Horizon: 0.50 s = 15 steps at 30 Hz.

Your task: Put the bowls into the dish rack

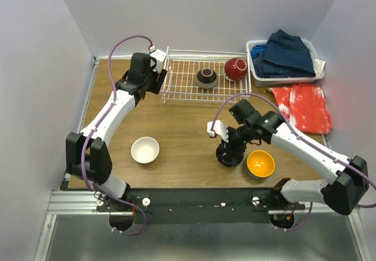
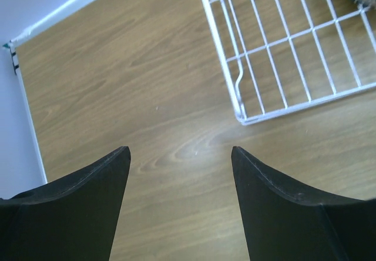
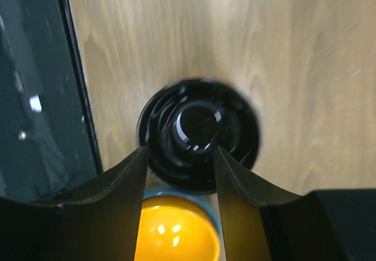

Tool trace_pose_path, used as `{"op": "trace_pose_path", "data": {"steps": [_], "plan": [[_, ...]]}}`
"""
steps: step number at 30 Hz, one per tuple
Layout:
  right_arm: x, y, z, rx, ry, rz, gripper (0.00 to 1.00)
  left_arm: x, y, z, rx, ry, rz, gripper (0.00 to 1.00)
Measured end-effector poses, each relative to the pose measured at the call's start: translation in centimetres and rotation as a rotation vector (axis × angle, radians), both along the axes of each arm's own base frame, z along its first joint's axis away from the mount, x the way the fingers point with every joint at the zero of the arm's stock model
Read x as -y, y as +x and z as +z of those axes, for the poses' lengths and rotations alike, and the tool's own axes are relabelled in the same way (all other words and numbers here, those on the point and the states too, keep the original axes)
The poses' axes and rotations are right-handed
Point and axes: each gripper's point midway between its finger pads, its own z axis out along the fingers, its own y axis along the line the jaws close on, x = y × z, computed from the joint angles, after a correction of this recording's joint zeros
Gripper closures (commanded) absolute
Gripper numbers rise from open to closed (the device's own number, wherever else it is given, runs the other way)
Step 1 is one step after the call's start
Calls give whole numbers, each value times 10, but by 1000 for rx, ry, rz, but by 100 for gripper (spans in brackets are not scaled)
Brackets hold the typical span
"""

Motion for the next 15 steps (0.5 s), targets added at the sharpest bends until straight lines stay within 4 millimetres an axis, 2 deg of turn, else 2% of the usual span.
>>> {"op": "trace_pose_path", "data": {"steps": [3, 11, 15], "plan": [[14, -15, -18, -35, -97, -4, 42, -9, -14, -7, -20, 33, 8, 21], [24, -32, -27, -35, -141, 20, 39, -38, -46, -6, -13, 57, 41, 21], [28, -42, -37, -51, -173, 45, 38, -50, -50, 1, 1, 53, 66, 21]]}}
